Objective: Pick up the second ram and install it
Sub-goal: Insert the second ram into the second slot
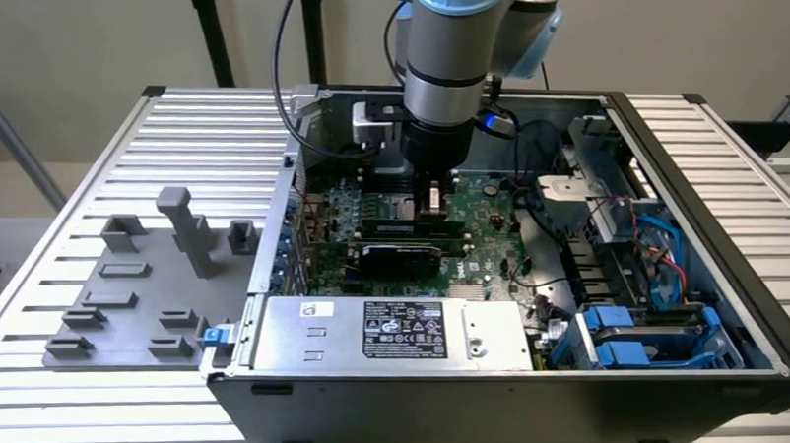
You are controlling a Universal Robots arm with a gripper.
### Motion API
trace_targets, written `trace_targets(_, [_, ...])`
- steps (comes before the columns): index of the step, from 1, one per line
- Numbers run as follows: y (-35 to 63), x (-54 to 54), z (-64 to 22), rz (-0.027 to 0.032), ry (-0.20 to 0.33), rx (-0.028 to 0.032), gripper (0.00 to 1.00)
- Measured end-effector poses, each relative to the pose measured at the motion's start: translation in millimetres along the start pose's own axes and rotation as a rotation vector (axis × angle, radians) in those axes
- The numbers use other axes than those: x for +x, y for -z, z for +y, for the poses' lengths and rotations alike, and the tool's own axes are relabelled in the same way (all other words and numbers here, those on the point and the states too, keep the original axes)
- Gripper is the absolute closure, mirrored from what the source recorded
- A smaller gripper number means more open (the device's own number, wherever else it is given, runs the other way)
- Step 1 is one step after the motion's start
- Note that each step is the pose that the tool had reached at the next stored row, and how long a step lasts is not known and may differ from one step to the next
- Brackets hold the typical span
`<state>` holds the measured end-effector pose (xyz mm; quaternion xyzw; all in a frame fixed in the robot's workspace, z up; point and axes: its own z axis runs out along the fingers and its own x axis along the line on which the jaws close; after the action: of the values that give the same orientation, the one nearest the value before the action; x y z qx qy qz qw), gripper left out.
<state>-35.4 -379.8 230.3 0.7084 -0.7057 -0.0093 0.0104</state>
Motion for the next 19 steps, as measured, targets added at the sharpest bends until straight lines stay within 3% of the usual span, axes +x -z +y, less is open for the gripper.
trace_targets(19, [-0.9, -0.2, -3.3, -0.0001, 0.019, -0.0022, 0.86])
